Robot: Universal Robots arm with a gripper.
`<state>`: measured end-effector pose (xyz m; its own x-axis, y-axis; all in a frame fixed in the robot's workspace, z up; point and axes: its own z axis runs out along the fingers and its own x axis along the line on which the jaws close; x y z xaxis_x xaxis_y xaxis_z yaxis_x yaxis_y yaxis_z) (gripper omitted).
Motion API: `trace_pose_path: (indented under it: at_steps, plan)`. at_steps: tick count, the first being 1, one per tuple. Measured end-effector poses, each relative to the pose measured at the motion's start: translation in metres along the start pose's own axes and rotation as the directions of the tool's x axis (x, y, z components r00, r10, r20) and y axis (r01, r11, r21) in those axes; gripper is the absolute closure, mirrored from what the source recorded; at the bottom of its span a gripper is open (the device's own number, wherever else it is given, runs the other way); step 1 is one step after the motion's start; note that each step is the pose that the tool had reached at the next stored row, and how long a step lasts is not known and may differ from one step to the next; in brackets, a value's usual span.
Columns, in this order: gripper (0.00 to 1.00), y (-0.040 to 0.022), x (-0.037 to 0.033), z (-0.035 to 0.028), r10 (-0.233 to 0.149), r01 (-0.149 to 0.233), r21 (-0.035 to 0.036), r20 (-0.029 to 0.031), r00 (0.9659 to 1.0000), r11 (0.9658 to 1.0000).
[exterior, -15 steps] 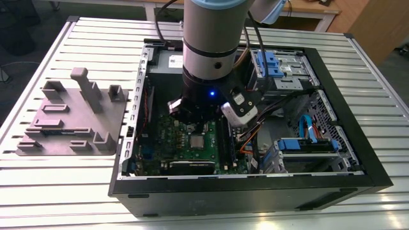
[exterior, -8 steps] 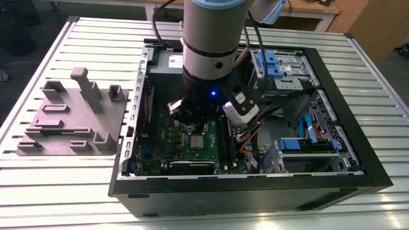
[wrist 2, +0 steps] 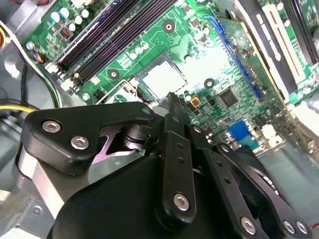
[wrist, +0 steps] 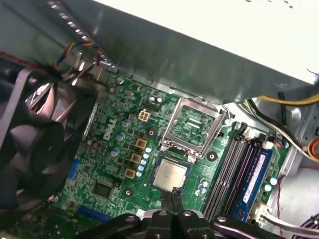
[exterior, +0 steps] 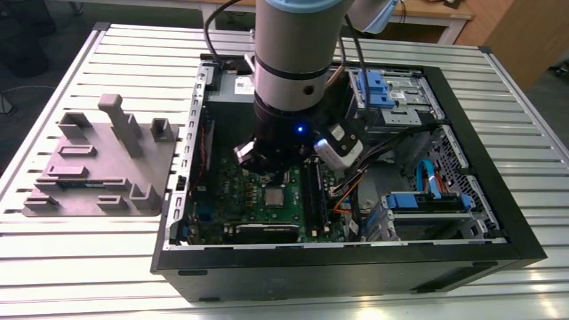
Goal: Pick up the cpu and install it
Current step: 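Close the cpu cover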
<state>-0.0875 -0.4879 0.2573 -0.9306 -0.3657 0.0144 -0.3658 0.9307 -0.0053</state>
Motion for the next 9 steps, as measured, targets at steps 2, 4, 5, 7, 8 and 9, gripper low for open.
trace_pose_path:
  at_steps: [2,4,5,7,8,9]
  plan:
    - [0.90,0.0000,0.0000,0.0003,-0.036,0.036,0.0004,0.0003,0.9994,0.9994]
    - [0.90,0.0000,0.0000,0.0005,-0.072,0.072,0.0010,0.0004,0.9974,0.9974]
    - [0.90,0.0000,0.0000,0.0006,-0.090,0.090,0.0012,0.0004,0.9960,0.9960]
    - [0.90,0.0000,0.0000,0.0008,-0.120,0.120,-0.0033,0.0034,0.9927,0.9927]
    - [0.90,0.0001,0.0000,0.0010,-0.124,0.124,-0.0187,0.0116,0.9923,0.9921]
    - [0.90,0.0000,0.0000,0.0009,-0.125,0.126,-0.0339,0.0193,0.9919,0.9915]
